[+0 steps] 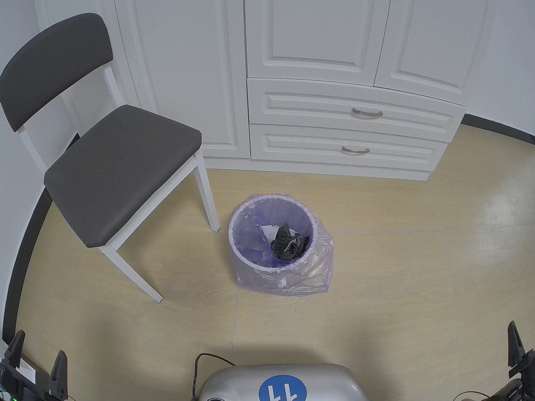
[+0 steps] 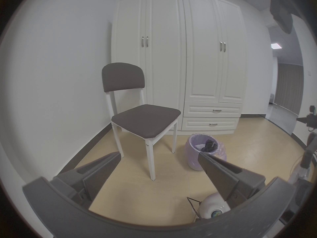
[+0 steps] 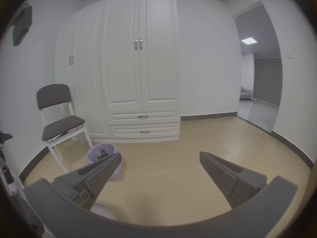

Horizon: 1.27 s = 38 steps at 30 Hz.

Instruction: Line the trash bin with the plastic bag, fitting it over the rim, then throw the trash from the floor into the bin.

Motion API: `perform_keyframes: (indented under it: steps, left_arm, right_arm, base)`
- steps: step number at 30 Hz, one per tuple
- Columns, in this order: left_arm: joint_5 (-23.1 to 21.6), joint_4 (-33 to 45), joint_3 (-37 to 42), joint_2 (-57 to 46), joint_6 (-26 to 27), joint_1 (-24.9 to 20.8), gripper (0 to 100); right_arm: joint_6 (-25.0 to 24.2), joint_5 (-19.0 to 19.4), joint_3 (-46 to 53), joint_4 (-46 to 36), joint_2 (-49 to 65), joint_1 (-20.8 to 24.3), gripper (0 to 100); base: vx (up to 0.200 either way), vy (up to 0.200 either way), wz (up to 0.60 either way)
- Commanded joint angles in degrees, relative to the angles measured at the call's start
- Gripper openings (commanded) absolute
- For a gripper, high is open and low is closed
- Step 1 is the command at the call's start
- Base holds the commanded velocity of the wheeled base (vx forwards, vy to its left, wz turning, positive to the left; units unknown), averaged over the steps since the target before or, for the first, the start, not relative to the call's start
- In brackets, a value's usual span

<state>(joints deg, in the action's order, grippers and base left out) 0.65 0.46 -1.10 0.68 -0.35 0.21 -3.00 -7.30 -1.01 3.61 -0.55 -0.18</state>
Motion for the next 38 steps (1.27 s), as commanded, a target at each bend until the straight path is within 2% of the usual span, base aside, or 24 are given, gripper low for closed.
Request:
perform_keyframes:
  steps: [1,4,6,8,10,12,18,21,23,26,38]
  left_arm:
    - [-2.9,-0.2,1.1,-0.7,3.4,-0.2,100]
    - [-2.8,-0.2,1.0,-0.7,2.0,-0.2,100]
    - [-2.3,-0.2,1.0,-0.7,1.0,-0.2,100]
    - [-1.8,-0.2,1.1,-0.7,0.5,-0.2,100]
    - [-1.4,-0.2,1.1,-0.7,0.8,-0.2,100]
    - [-1.5,-0.2,1.1,-0.7,1.1,-0.2,100]
    - [-1.6,-0.2,1.1,-0.7,1.1,-0.2,100]
    - [-1.6,-0.2,1.1,-0.7,1.1,-0.2,100]
    - [-1.7,-0.2,1.0,-0.7,1.0,-0.2,100]
    - [-1.7,-0.2,1.0,-0.7,1.0,-0.2,100]
    - [-1.7,-0.3,1.0,-0.7,0.5,-0.2,100]
  right_arm:
    - [1.2,11.1,0.8,-0.4,0.5,0.0,100]
    - [2.6,11.8,0.7,-0.8,0.5,0.0,100]
    - [6.9,8.6,1.0,-0.4,0.5,0.1,100]
    - [8.8,5.6,1.0,0.8,0.5,0.2,100]
    - [8.0,4.4,1.0,0.8,0.5,0.1,100]
    - [5.1,4.4,1.0,0.4,0.5,0.1,100]
    - [1.5,5.8,1.0,0.3,0.5,0.1,100]
    - [1.4,6.1,1.0,0.4,0.5,0.1,100]
    - [2.6,6.8,0.4,-6.0,0.5,0.2,100]
    - [2.8,6.8,0.9,-3.8,0.5,0.1,100]
    - [2.6,6.8,1.0,-3.5,0.5,0.1,100]
  base:
    - [0.0,0.0,0.0]
    - [0.0,0.0,0.0]
    - [0.0,0.0,0.0]
    - [0.0,0.0,0.0]
    - [0.0,0.0,0.0]
    - [0.0,0.0,0.0]
    - [0.0,0.0,0.0]
    - [0.0,0.0,0.0]
    - [0.0,0.0,0.0]
    - [0.0,0.0,0.0]
    - [0.0,0.0,0.0]
